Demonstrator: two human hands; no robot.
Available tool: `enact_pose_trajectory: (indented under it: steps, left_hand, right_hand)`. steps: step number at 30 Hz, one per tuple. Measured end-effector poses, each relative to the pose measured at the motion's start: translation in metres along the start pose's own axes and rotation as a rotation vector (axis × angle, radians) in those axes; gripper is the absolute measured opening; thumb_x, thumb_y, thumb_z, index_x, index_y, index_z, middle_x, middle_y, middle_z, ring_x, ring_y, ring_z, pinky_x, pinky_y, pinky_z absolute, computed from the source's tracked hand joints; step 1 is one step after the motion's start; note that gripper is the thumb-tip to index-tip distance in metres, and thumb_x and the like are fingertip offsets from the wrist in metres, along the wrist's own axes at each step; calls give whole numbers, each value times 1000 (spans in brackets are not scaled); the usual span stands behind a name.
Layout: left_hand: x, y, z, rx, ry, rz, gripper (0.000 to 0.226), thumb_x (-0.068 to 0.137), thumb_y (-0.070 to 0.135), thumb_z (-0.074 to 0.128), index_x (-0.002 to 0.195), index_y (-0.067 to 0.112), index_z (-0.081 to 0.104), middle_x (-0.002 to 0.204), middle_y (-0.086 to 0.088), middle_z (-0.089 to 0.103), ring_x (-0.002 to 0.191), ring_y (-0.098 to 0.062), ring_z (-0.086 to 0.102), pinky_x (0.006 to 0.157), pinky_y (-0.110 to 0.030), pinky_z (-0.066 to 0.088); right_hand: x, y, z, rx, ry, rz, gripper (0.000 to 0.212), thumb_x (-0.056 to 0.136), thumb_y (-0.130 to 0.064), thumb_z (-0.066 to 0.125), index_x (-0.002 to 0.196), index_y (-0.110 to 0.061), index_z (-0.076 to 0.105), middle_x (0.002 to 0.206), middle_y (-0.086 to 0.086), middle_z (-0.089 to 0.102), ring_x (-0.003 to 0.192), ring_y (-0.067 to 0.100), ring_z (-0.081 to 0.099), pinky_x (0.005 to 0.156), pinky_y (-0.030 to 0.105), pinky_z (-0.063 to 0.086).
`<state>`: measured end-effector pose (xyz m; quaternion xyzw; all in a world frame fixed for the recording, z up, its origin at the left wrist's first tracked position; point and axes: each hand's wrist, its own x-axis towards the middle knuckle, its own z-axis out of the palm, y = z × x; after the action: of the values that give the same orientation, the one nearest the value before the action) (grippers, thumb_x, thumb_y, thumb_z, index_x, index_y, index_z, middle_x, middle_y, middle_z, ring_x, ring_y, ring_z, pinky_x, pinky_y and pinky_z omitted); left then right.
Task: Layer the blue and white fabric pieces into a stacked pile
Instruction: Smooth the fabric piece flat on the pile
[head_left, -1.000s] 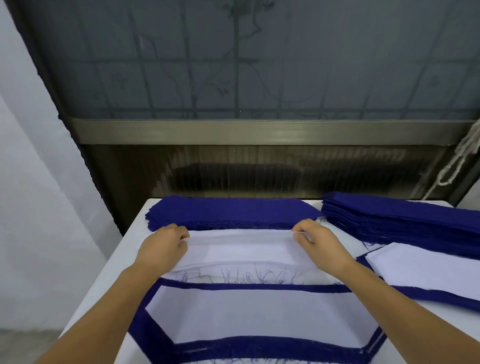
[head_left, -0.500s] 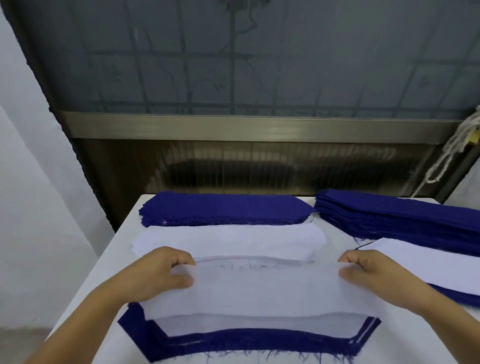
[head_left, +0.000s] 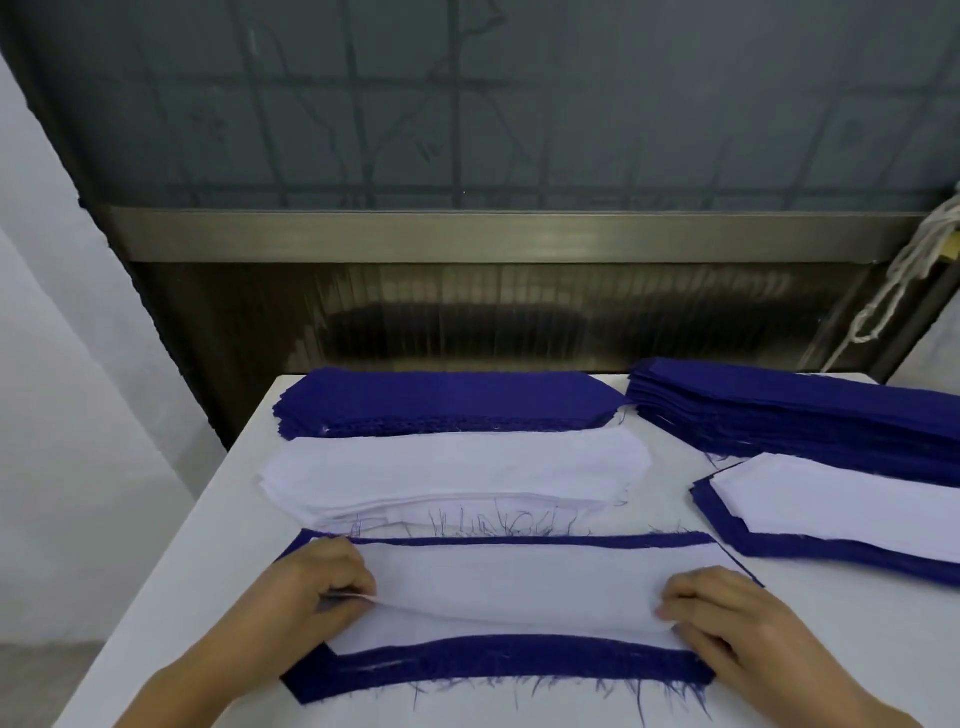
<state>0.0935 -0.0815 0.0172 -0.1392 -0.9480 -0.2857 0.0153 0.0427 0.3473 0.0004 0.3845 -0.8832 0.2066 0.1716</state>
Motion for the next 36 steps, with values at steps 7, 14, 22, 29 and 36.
enact_pose_trajectory:
  steps: [7, 14, 22, 29, 36]
  left_hand:
    - [1, 2, -8, -49, -142, -47, 11, 75, 52, 71, 80, 43, 69, 99, 22, 58, 96, 0, 56, 84, -12, 42]
    - [18, 5, 10, -3, -158, -19, 13, 82, 43, 69, 73, 37, 63, 93, 23, 58, 92, -1, 54, 78, -15, 44]
    - [14, -22, -17, 68, -278, -134, 13, 75, 46, 72, 82, 39, 62, 102, 26, 54, 97, 2, 53, 84, -14, 42]
    - [82, 4, -19, 115, -62, -134, 9, 87, 35, 65, 83, 43, 62, 88, 25, 57, 88, 4, 56, 76, -11, 47]
    - [203, 22, -1, 54, 172, -149, 13, 92, 21, 62, 91, 34, 60, 92, 17, 53, 83, -4, 56, 69, -9, 42]
  right_hand:
    - [1, -3, -8, 16, -78, 43, 23, 88, -37, 56, 87, -25, 76, 97, -15, 66, 87, 0, 61, 74, 18, 50]
    - [20, -4, 1, 42, -174, 152, 5, 89, -27, 65, 85, -28, 61, 86, -22, 52, 79, -2, 50, 71, 17, 43]
    - [25, 28, -20, -16, -450, 301, 18, 84, -29, 64, 77, -36, 49, 77, -19, 52, 77, 4, 52, 65, 15, 43]
    - [100, 44, -7, 127, -256, 375, 15, 93, -21, 59, 86, -35, 59, 87, -19, 58, 83, 3, 57, 71, 17, 48]
    - [208, 75, 46, 111, -140, 430, 10, 97, -25, 55, 106, -29, 56, 104, -12, 53, 93, 6, 54, 83, 20, 49]
